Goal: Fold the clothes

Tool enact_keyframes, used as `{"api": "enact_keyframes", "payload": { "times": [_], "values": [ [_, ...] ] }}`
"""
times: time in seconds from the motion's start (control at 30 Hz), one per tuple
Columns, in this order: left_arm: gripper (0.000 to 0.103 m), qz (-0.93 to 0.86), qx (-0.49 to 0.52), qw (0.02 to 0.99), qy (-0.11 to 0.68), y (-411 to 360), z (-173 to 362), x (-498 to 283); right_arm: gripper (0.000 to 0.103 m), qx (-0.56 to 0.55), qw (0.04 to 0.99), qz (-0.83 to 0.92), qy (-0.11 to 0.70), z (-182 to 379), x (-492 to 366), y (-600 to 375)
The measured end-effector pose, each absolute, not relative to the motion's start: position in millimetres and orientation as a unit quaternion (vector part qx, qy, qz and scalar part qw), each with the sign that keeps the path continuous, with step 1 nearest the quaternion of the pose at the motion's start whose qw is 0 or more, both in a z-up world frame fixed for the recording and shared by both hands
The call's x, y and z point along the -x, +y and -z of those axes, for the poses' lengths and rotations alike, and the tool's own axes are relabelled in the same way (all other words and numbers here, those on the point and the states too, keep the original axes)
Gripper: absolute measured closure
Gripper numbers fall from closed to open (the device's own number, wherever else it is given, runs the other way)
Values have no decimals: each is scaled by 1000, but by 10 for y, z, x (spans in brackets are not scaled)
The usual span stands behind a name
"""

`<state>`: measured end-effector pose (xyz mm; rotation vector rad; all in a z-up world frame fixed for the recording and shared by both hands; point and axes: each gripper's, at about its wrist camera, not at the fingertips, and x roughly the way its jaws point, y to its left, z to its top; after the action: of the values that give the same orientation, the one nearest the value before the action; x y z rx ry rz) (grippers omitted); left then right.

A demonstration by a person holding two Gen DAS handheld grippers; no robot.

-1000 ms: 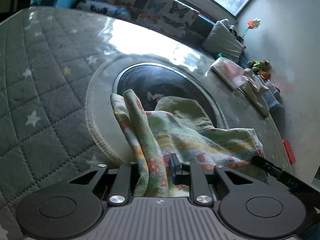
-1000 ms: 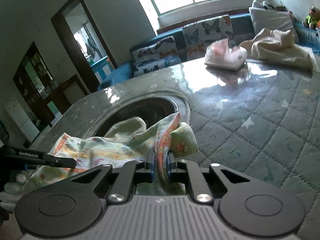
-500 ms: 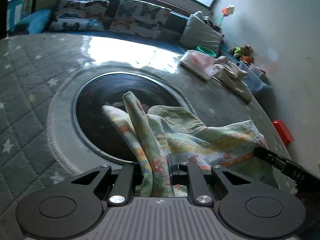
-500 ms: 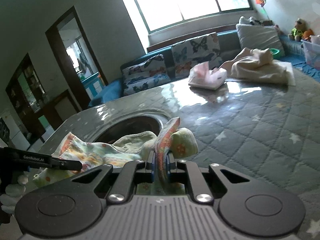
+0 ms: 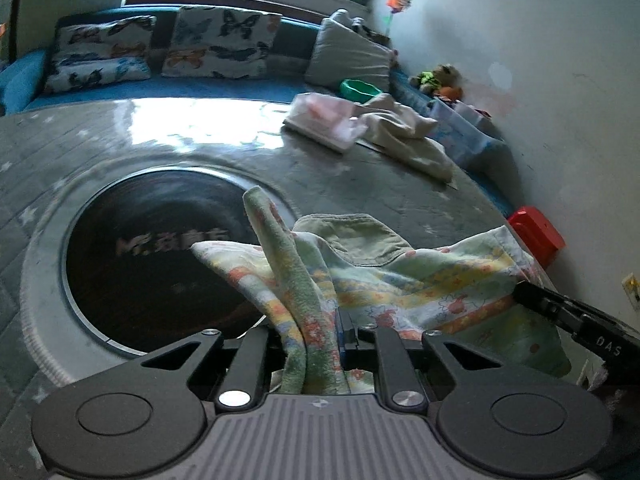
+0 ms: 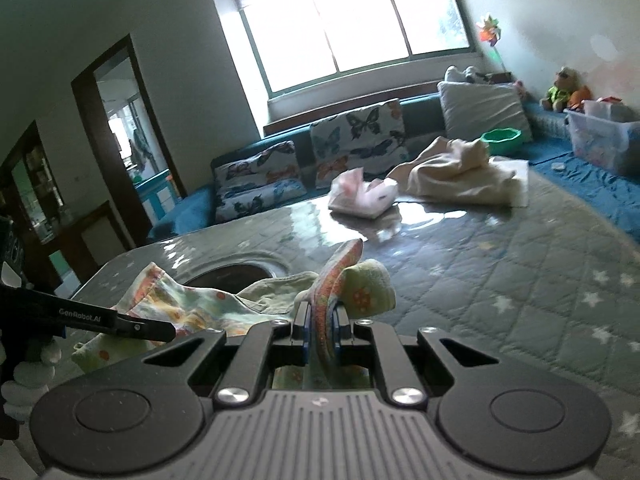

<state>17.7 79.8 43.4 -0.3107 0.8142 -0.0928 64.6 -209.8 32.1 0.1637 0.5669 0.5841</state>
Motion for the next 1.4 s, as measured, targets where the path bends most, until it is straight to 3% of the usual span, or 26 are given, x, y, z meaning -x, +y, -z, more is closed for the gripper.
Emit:
{"api": "enact_keyframes", "payload": {
  "times": [0.9,1.1,1.4],
  "values": [
    [88,88,83,909,398,-21,-649,-825,94,-79,943,-223,233,-592,-703,-2771],
    [88,91,73,911,396,-130,-692,-932,101,-78,947,-215,225,-637,-740,-2865],
    [88,90,66,909,402,-147,-643,-990,98,-72,950,-200,229,-641,-785,-2906]
  ]
}}
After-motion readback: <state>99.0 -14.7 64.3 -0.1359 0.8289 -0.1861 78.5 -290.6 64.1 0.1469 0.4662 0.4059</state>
